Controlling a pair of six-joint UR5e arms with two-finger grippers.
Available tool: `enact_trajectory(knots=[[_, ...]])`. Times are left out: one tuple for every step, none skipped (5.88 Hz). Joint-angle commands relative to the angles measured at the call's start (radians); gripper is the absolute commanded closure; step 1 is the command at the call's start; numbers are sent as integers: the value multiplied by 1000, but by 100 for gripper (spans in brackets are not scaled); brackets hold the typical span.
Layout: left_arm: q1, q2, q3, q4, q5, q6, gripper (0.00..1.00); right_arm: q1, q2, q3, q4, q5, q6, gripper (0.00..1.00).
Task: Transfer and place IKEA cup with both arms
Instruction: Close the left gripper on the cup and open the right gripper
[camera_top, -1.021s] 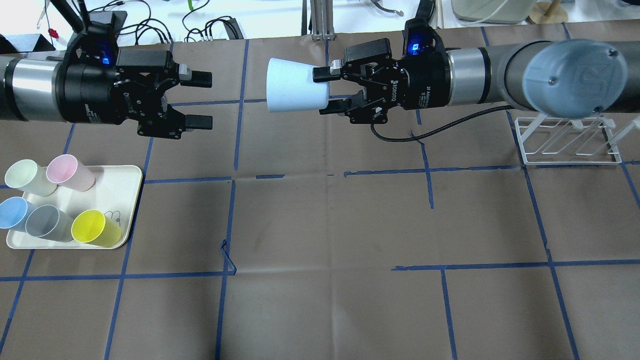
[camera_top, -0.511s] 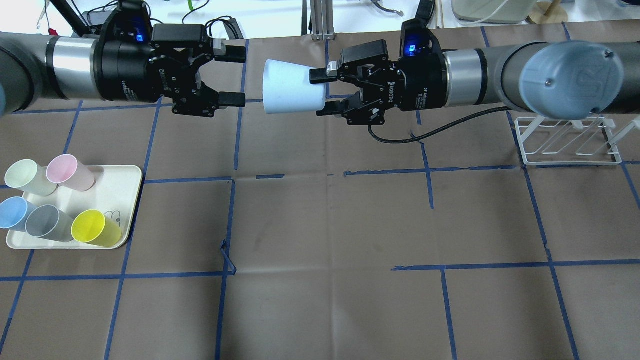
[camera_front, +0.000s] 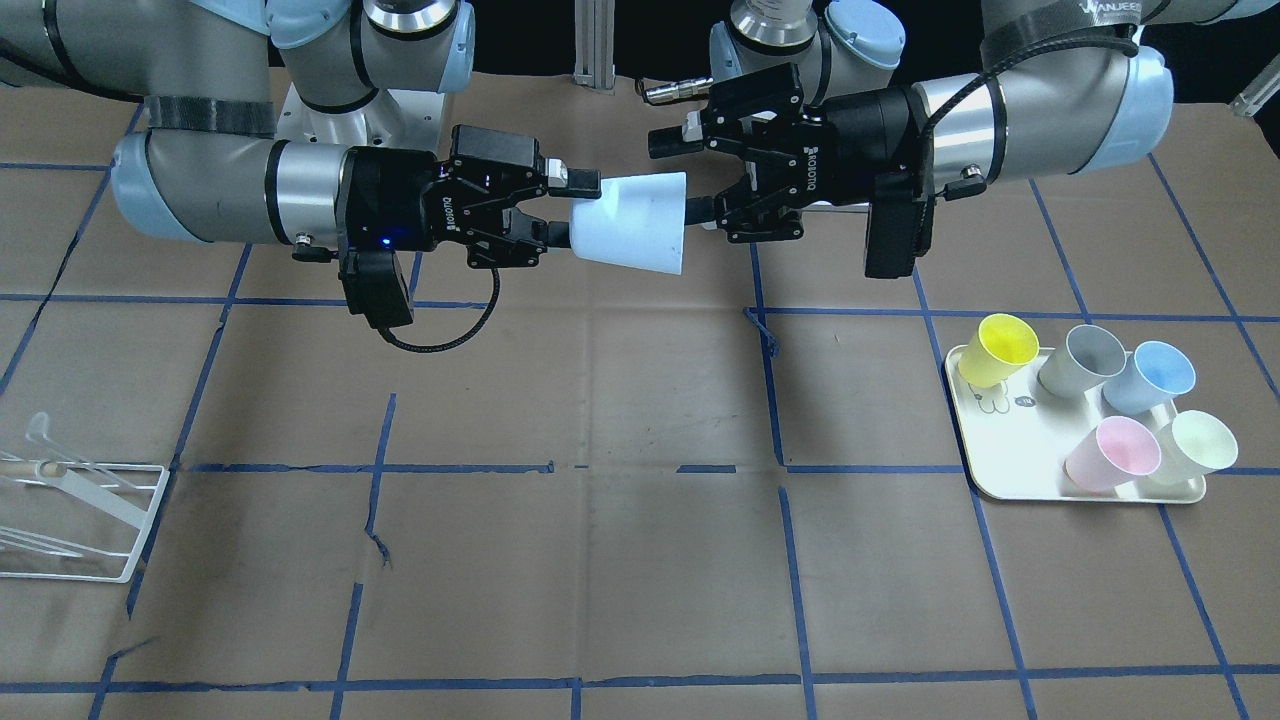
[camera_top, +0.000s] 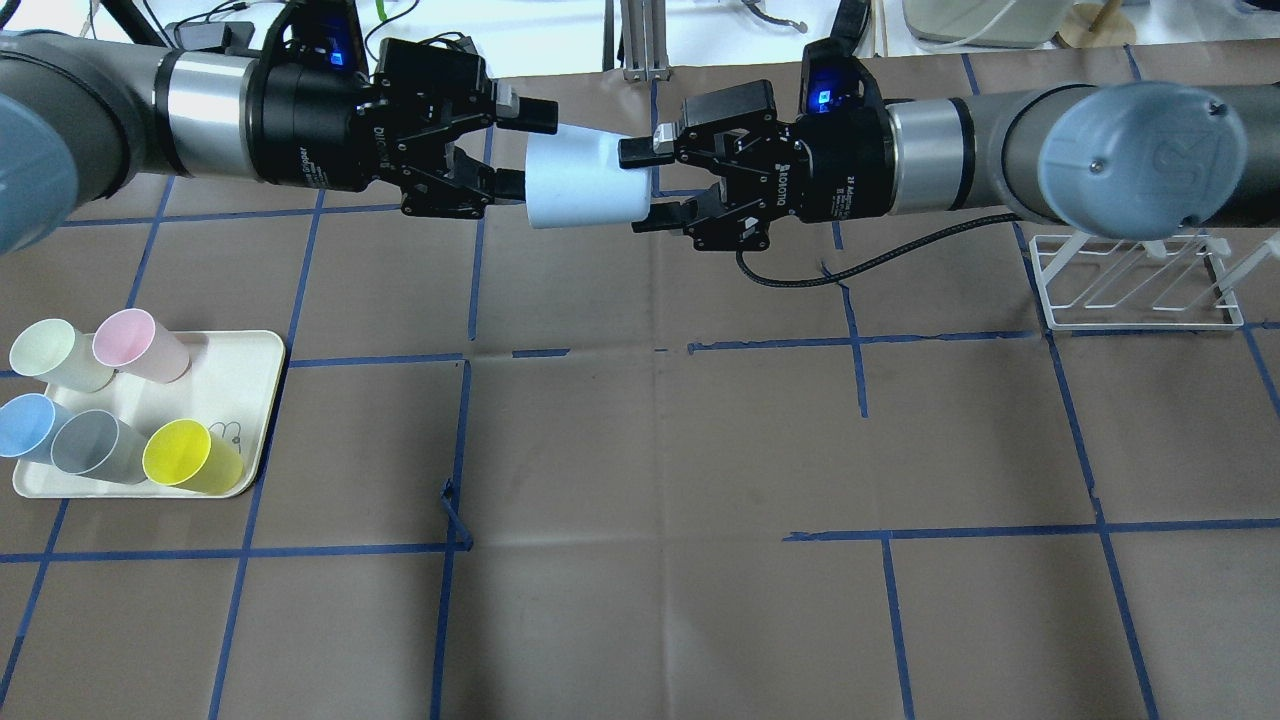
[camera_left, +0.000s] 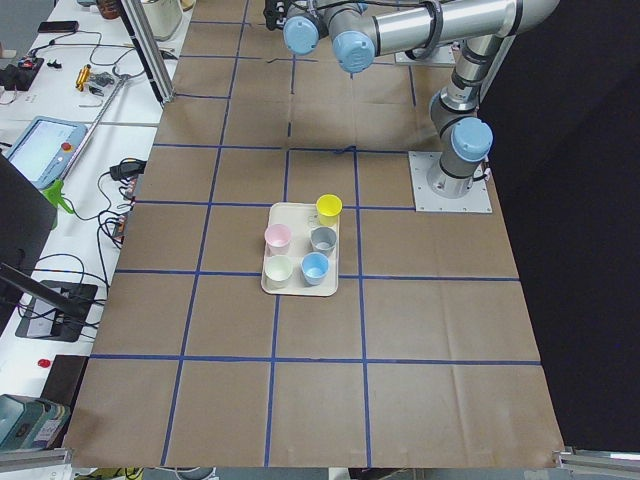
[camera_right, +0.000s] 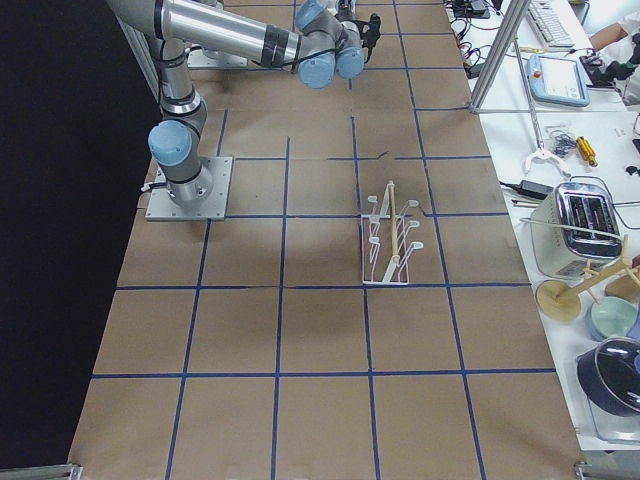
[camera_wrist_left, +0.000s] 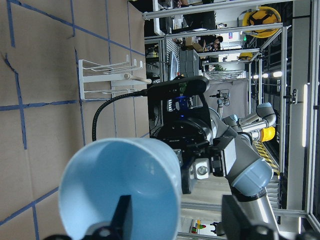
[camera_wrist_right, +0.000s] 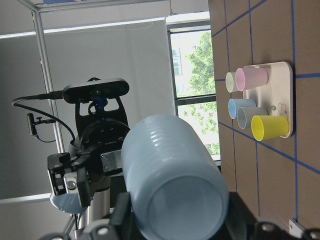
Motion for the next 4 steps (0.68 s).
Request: enact_trajectory(knots=[[-2,-8,0,17,2,-14,100,0,0,0,0,0,2,68],[-2,-13,0,19,0,-16,100,0,0,0,0,0,3,67],[2,-10,2,19,-3,-19,100,0,-6,-1,5,7,11,4],[2,-8,0,19,-4,-22,100,-3,-2,-2,5,-5,15,0]])
